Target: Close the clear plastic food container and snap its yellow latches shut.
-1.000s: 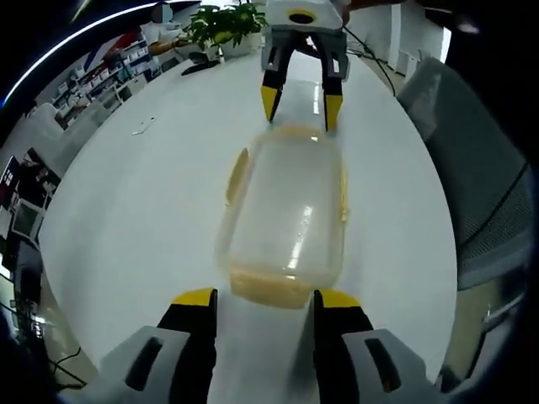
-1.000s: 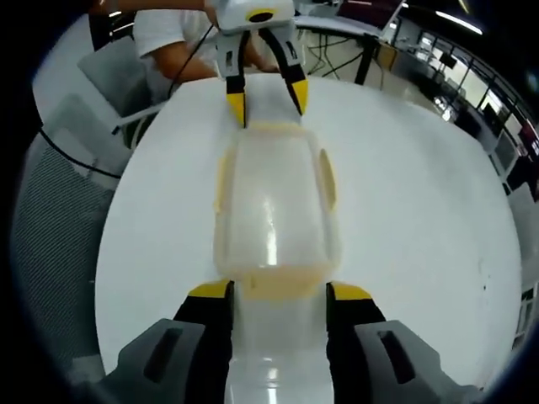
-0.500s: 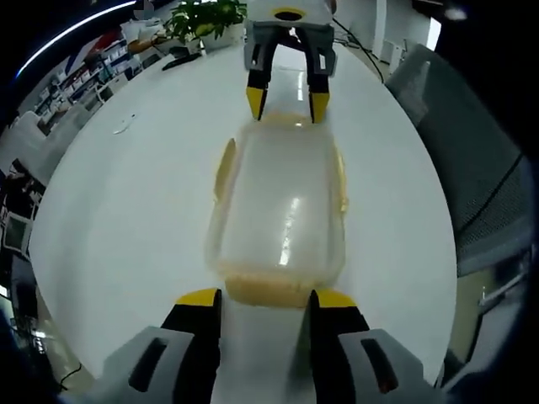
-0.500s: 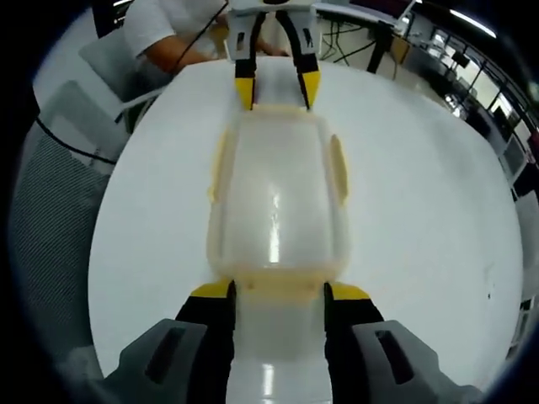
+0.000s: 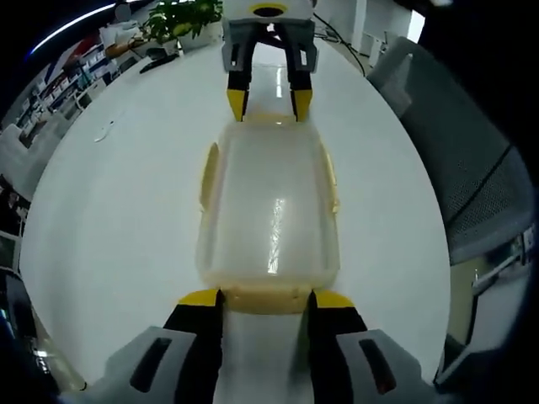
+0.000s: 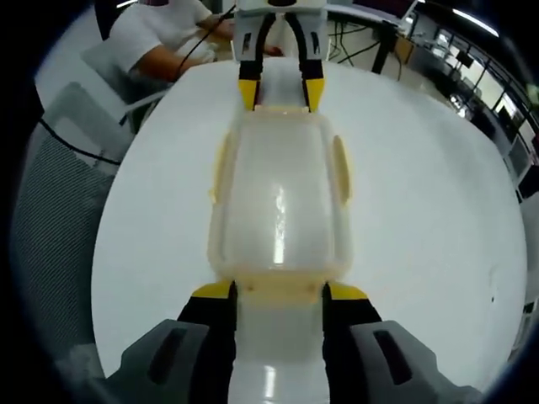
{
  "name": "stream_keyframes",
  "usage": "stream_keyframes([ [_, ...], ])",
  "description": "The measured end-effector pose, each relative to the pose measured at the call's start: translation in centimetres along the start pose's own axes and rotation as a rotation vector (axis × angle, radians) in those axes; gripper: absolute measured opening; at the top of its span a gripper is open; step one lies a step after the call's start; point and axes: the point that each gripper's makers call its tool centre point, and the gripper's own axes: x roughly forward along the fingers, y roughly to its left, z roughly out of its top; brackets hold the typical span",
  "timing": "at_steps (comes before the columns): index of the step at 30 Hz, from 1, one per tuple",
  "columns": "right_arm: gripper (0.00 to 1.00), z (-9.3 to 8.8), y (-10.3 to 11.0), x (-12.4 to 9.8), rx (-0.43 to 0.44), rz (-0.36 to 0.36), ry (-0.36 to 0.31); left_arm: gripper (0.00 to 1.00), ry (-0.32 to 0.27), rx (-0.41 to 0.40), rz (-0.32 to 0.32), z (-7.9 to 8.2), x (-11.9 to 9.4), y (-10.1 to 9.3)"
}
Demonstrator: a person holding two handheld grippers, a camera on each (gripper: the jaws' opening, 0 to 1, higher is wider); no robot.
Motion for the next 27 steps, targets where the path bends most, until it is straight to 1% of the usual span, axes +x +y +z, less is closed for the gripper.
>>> stream_keyframes([
  [13, 0.34, -0.1, 0.7, -0.2, 0.002, 0.018, 0.009, 0.32, 0.015, -0.004, 0.006, 0.1, -0.3, -0.5],
  [19, 0.34, 0.3, 0.9, -0.7, -0.005, 0.017, -0.001, 0.32, 0.012, -0.008, 0.011, 0.1, -1.0, -0.6],
  [27, 0.34, 1.0, 1.3, -1.7, -0.020, 0.017, -0.009, 0.32, 0.016, -0.007, 0.017, 0.4, -2.3, -1.2],
])
